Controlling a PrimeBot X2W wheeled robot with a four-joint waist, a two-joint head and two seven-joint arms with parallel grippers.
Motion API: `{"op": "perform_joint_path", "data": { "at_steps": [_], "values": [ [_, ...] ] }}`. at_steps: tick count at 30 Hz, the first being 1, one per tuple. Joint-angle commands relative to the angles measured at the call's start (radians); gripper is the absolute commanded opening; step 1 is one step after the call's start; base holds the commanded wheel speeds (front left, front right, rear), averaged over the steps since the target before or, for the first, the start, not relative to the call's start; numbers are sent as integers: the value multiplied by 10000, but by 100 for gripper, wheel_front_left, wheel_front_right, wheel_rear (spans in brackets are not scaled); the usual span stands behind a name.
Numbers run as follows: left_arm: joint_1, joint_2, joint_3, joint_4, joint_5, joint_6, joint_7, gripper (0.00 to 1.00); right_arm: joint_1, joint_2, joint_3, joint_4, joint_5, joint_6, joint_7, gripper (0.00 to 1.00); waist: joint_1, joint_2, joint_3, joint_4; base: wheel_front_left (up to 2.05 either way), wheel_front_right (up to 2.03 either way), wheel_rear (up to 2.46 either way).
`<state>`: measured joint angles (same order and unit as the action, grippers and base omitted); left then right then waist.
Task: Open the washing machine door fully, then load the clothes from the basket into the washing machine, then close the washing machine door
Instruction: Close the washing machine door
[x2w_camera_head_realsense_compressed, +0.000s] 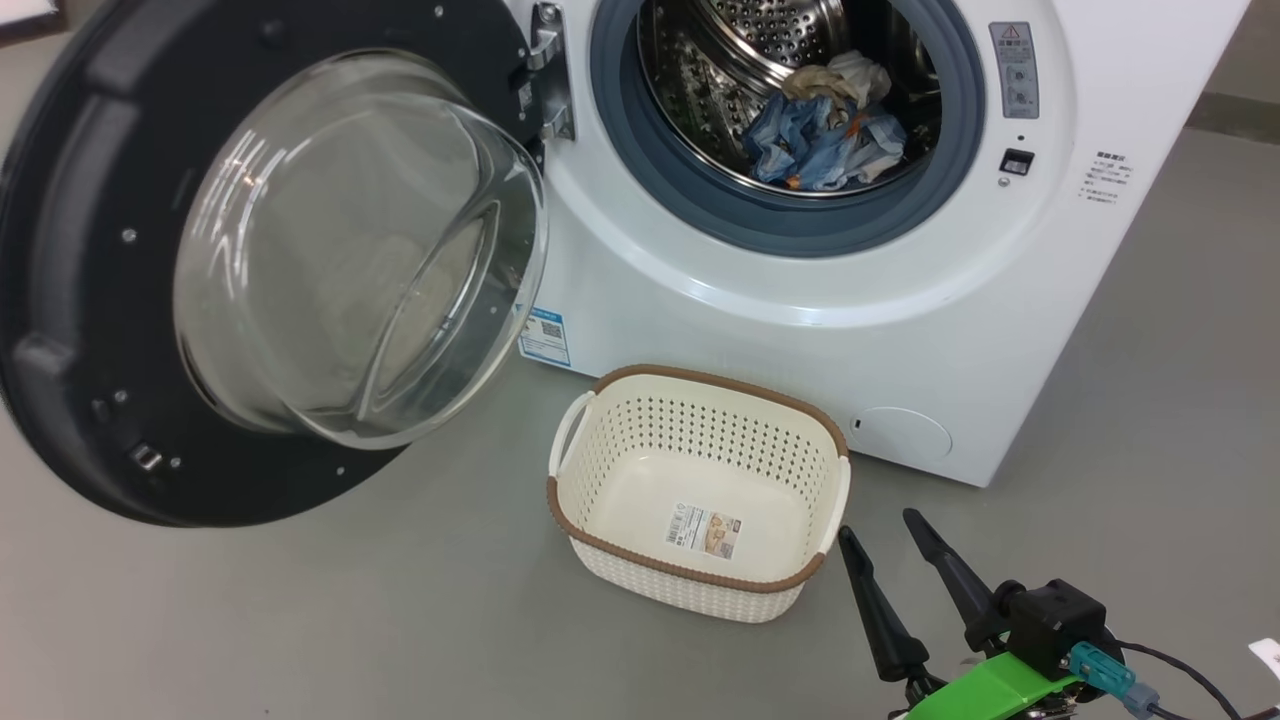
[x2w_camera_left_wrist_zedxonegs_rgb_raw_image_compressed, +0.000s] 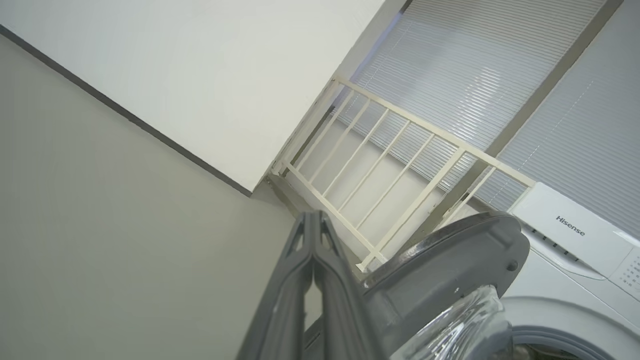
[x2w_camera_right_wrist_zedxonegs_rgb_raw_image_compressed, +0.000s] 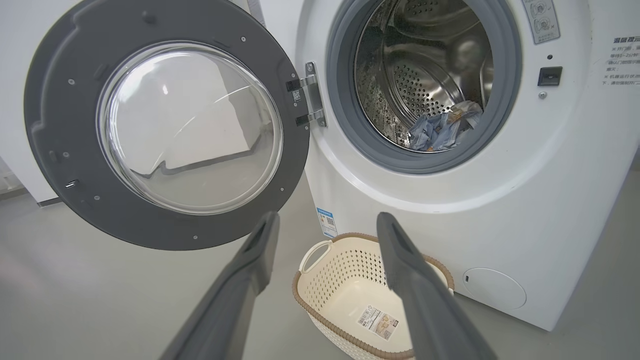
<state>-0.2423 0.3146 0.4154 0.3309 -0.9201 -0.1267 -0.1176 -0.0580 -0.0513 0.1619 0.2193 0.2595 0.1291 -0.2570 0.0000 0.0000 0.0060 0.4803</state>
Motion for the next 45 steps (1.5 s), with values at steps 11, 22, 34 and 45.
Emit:
{"op": "perform_joint_path", "data": {
  "at_steps": [11, 22, 34, 45],
  "values": [
    [-2638, 1729, 1212, 2145, -3881, -39, 2406, 0, -471, 11, 308, -232, -129, 16, -48, 100, 0, 0, 603, -726, 0, 0, 0],
    [-4043, 2696, 1889, 4867, -5532, -13, 4246, 0, -862, 11, 380, -150, -403, 16, -48, 100, 0, 0, 1072, -1392, 0, 0, 0],
    [-4015, 3120, 1819, 5317, -5727, -37, 5054, 0, -949, 11, 307, -179, -514, 16, -48, 100, 0, 0, 1306, -2031, 0, 0, 0],
    [-3581, 3048, 1458, 4902, -5849, -39, 6125, 0, -904, 11, 283, -302, -413, 16, -48, 100, 0, 0, 1295, -2240, 0, 0, 0]
  ]
}}
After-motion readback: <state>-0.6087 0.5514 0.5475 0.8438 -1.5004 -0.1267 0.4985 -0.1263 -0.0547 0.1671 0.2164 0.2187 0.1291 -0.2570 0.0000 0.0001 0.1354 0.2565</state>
